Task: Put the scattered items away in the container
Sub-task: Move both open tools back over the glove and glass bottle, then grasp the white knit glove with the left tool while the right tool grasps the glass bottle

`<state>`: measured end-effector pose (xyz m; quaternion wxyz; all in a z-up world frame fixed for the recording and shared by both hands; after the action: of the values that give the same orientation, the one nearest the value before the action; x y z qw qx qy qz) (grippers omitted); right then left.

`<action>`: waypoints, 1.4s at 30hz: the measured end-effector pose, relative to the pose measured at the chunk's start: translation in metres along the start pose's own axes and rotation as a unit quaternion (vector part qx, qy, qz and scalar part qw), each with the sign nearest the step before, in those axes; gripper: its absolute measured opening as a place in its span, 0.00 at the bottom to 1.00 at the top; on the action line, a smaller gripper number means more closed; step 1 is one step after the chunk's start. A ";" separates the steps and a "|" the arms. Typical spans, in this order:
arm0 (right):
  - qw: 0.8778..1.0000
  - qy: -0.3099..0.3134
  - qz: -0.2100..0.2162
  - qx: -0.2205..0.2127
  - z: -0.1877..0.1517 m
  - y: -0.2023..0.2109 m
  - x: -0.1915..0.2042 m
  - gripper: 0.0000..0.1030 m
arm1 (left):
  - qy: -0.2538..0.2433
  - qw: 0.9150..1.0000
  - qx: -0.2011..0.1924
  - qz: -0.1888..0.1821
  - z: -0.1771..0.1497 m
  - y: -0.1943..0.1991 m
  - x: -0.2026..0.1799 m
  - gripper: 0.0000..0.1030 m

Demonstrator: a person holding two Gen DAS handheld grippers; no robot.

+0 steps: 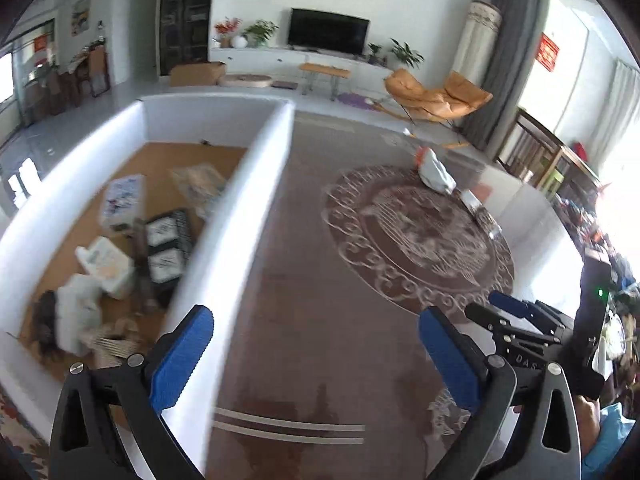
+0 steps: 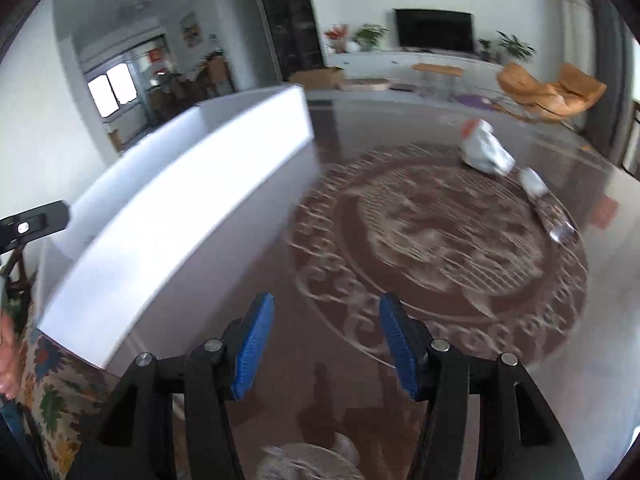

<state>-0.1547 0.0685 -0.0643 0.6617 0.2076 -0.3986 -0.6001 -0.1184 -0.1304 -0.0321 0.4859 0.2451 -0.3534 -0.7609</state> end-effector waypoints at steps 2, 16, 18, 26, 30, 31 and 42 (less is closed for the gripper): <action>0.999 -0.037 -0.033 0.009 -0.005 0.004 -0.048 0.55 | -0.016 0.999 0.021 -0.018 -0.002 -0.035 -0.037 1.00; 0.991 -0.051 -0.124 -0.015 -0.007 0.022 -0.142 0.56 | -0.065 0.995 0.066 0.042 0.021 -0.150 -0.114 1.00; 0.990 -0.039 -0.135 -0.013 -0.005 0.020 -0.139 0.57 | -0.060 0.996 0.057 0.045 0.024 -0.154 -0.111 1.00; 0.990 -0.041 -0.134 -0.014 -0.008 0.013 -0.139 0.59 | -0.057 0.996 0.052 0.046 0.026 -0.158 -0.109 1.00; 0.990 -0.041 -0.136 -0.014 -0.009 0.012 -0.138 0.59 | -0.056 0.996 0.052 0.047 0.026 -0.157 -0.110 1.00; 0.990 -0.041 -0.136 -0.015 -0.011 0.012 -0.137 0.59 | -0.056 0.996 0.052 0.047 0.026 -0.157 -0.110 1.00; 0.990 -0.036 -0.137 -0.002 0.022 -0.004 -0.159 0.59 | -0.056 0.996 0.052 0.047 0.026 -0.157 -0.109 1.00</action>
<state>-0.1683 0.2244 -0.0979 0.5584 0.2373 -0.3891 -0.6932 -0.1814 0.0207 -0.1343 0.4869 0.2099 -0.4299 -0.7308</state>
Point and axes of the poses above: each gripper's, at about its wrist camera, not at the fingertips, and y roughly against the way its jaws point, x to its left, z to its top, the point moved 2 cm from there along -y, roughly the way its jaws point, and after that the axes turned 12 degrees about -y, right-handed, at the moved point
